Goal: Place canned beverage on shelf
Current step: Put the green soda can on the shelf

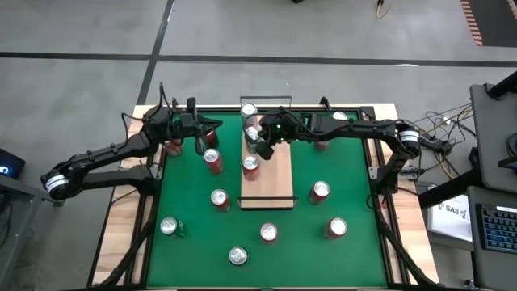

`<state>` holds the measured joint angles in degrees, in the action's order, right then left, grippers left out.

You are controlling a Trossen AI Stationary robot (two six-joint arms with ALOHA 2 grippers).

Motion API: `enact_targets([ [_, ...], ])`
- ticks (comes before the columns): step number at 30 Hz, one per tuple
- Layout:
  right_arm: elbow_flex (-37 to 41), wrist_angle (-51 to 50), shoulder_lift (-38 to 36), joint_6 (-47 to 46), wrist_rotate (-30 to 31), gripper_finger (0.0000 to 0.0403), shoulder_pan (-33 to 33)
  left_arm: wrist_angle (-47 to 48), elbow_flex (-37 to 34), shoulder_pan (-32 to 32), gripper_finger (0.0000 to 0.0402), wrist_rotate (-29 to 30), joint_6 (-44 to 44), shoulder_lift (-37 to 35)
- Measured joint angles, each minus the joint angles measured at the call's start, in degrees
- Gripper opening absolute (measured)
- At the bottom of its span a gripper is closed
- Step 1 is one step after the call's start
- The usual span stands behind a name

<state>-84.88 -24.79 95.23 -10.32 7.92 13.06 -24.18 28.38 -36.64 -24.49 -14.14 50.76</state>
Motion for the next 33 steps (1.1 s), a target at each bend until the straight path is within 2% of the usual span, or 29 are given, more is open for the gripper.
enact_targets([
  [10, 0.8, 1.7, 0.4, 0.6, 6.2, 0.0012, 0.4, 0.0, 0.0, 0.0, 0.0000, 0.1, -0.1, 0.0],
  [19, 1.3, 7.9, 2.2, 3.9, 5.6, 0.0012, 0.5, -0.2, 0.1, 0.0, 0.0000, 0.1, -0.1, -0.1],
  [33, 1.3, 6.5, 2.9, 2.8, 5.6, 0.0012, 0.6, -0.2, 0.1, 0.0, 0.0000, 0.1, -0.1, -0.2],
])
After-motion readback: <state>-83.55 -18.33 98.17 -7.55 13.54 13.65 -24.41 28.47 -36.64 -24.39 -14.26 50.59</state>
